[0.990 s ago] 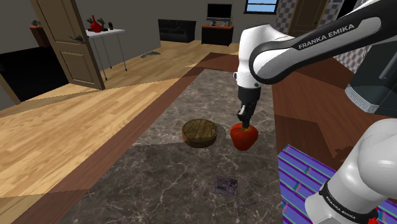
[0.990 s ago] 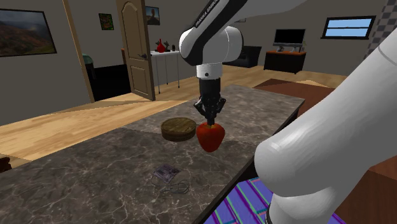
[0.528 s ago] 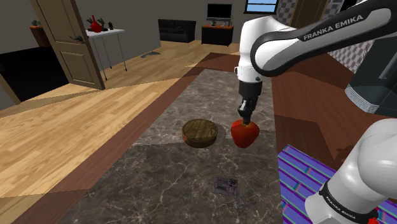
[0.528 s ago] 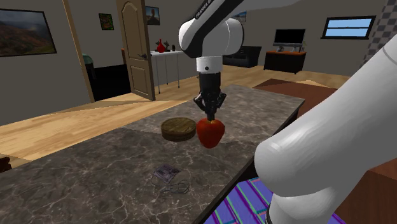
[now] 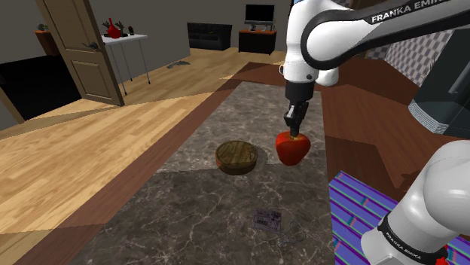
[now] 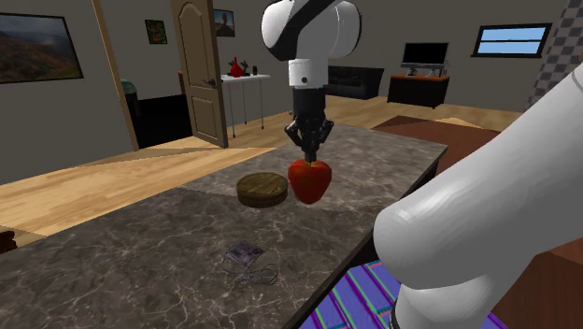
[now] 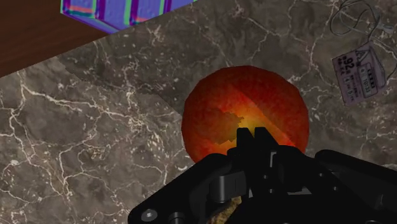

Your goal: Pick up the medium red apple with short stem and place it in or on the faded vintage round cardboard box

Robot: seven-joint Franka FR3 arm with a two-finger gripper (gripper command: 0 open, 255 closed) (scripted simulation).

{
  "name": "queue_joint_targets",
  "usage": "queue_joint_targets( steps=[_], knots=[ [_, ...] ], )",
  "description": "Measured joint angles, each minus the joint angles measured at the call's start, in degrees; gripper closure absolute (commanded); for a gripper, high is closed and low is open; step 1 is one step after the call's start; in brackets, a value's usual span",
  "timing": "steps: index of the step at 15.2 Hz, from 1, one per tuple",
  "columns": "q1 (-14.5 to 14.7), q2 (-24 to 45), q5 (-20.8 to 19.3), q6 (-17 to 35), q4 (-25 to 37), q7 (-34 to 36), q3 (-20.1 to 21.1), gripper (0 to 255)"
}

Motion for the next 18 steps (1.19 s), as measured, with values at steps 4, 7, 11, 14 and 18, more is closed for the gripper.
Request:
queue_joint_targets(
  steps=[4,7,11,14,18],
  knots=[
    [0.1,-0.8,0.0,-3.4,2.6,0.2,0.0,255],
    [0.0,-1.1,-0.1,-5.7,4.6,0.1,-0.2,255],
    [0.0,-1.4,-0.2,-8.6,7.2,0.2,-0.3,255],
    [-0.1,3.2,-0.3,-9.3,12.6,1.1,0.4,255],
    [0.3,11.4,-0.5,-11.3,22.8,3.6,2.1,255]
  ],
)
